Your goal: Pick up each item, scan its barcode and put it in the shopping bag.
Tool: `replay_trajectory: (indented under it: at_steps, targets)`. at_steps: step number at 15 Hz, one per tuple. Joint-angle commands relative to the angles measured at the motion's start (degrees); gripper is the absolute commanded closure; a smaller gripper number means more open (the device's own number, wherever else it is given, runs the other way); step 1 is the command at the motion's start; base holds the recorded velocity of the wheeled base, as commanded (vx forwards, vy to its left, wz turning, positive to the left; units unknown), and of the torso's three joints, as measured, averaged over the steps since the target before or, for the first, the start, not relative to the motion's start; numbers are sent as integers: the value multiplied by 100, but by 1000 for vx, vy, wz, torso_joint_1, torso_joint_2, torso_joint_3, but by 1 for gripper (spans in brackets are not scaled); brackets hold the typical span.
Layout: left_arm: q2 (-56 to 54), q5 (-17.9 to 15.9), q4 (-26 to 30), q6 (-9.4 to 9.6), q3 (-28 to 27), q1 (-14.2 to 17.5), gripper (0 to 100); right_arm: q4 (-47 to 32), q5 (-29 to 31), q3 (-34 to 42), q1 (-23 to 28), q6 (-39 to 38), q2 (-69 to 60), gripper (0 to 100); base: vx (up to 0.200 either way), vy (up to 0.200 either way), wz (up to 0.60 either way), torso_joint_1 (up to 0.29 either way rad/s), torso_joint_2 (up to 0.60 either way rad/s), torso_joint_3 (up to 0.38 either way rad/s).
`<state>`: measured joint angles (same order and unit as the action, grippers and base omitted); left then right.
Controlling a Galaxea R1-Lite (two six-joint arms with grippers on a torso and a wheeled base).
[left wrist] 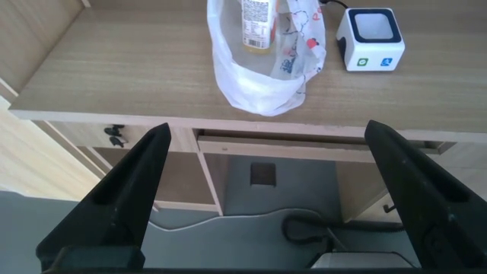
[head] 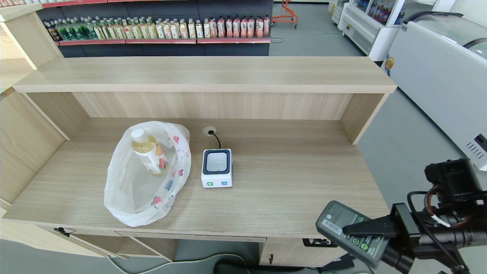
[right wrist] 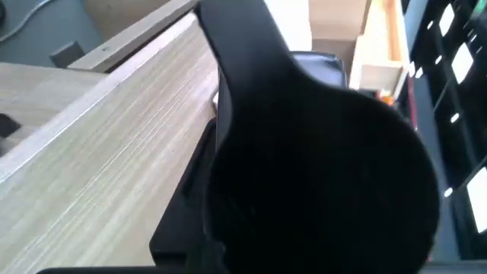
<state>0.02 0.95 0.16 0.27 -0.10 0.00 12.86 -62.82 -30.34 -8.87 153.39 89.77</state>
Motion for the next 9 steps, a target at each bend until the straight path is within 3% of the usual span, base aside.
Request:
replay_trajectory:
  at_steps: [1,5,9]
  targets:
    - [-2,2,2,0,1,0,0,67,-11,-77,-413,323,339,100,0,0,0,0,0,0]
    - [-2,2,2,0,1,0,0,1755,-11,-235,-642,279,647,100,0,0,0,0,0,0]
    - [-2,2,2,0,1,0,0,2010,-662,-165,-1213,384,770,100,0,0,0,0,0,0]
